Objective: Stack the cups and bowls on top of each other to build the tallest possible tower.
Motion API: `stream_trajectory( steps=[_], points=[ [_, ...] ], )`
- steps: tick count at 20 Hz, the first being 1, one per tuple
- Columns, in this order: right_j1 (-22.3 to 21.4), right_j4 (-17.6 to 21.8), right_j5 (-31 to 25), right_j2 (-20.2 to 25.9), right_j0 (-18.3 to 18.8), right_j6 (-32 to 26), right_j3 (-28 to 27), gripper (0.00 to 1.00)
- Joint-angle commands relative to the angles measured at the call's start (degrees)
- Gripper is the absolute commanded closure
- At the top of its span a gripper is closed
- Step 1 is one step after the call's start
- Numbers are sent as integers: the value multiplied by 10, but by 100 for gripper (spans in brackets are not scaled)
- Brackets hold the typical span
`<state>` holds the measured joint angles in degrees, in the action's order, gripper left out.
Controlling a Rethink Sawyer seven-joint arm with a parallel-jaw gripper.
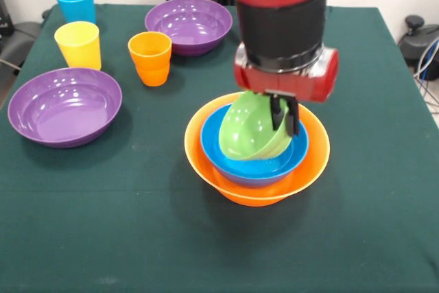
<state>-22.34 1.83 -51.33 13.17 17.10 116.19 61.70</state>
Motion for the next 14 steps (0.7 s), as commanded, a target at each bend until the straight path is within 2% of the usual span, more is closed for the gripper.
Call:
stream_trajectory(
  steps=[1,14],
  points=[
    [31,61,40,67,8,-156,22,100],
    [51,97,56,81,8,-133,11,100]
  ],
)
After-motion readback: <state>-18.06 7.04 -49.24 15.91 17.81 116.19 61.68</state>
